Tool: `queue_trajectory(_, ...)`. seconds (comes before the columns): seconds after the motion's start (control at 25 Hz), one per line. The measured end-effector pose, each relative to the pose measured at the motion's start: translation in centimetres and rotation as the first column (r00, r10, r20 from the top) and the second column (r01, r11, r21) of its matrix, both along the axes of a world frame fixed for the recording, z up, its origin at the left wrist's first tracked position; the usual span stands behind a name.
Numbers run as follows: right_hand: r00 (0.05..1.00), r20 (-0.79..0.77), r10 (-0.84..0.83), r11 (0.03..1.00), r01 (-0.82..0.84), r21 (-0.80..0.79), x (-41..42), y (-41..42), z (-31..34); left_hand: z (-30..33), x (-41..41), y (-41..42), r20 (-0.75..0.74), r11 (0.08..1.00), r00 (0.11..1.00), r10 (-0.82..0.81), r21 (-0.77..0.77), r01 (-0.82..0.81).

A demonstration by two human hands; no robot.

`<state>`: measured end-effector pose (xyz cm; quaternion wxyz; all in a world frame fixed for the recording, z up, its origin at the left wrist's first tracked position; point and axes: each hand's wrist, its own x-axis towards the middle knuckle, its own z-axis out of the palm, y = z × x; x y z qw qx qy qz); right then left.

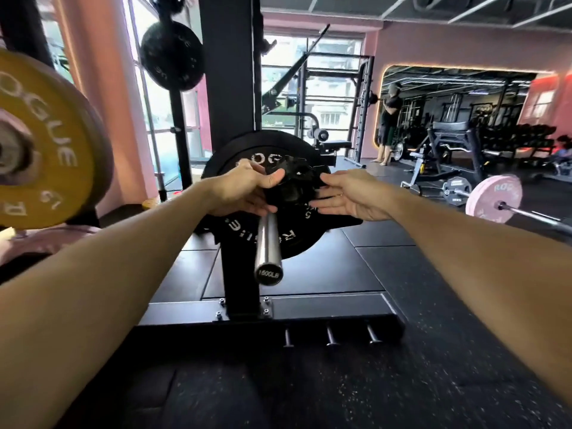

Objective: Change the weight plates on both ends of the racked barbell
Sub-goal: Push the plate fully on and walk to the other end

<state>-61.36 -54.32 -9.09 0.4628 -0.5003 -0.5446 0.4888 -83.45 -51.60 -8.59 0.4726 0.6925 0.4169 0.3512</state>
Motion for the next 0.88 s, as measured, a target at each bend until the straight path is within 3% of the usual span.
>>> queue_trajectory(0.08, 1.0, -0.014, 0.02, 0.999, -0.021, -0.028, -1.7, -3.1, 0.4, 0.4, -1.2, -3.2, -0.063, 0.998, 0.997, -0.046, -0.043, 0.044)
queue_trajectory(0.4, 0.993, 0.101, 0.068, 0.983, -0.05, -0.175, -5.6, -9.8, -3.6, -3.7, -3.9, -9.5, -0.296, 0.975, 0.955, -0.007, -0.214, -0.059)
queue_trajectory(0.68, 0.99, 0.137, 0.038, 0.973, -0.006, -0.23, -6.2, -9.9, -7.5, -7.6, -3.5, -9.7, -0.252, 0.955, 0.967, 0.024, -0.281, -0.097)
queue_trajectory(0.88, 0.982, 0.19, 0.01, 0.974, 0.034, -0.225, -6.3, -7.8, -8.9, -10.1, -3.1, -7.4, -0.202, 0.957, 0.974, 0.108, -0.246, -0.157)
